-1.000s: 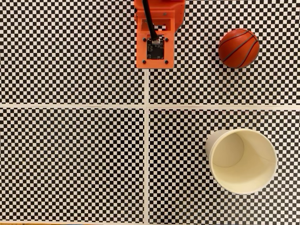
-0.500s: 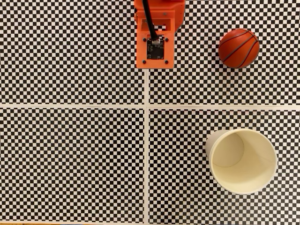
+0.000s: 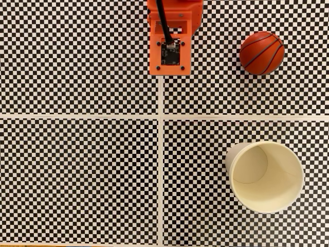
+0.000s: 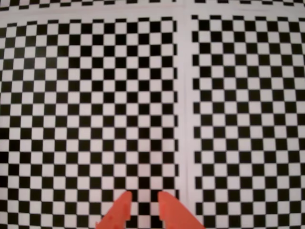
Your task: Grasp basketball and place into cup.
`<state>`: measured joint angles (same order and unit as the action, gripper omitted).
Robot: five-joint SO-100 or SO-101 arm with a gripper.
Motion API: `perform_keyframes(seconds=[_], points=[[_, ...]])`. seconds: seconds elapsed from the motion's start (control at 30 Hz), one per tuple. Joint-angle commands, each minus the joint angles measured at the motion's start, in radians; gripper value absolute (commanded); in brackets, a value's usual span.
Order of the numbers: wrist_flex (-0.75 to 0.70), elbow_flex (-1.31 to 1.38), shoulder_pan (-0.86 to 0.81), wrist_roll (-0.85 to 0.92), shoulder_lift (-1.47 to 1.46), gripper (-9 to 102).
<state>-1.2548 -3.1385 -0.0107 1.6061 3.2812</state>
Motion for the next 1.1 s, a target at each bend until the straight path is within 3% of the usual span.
perform_keyframes(seconds=[0.0,0.4,0.57,0.8,1.07], points=[[-0.003,-0.035,0.003,-0.003,0.009,0],[0.008,0.017,-0.057,0.143,0.008,1],[0.017,0.124,-0.057,0.123,-0.009,5],[-0.083,0.574,-0.015,0.095,-0.373,5],[-0.313,1.137,0.181,0.038,-0.782,17]])
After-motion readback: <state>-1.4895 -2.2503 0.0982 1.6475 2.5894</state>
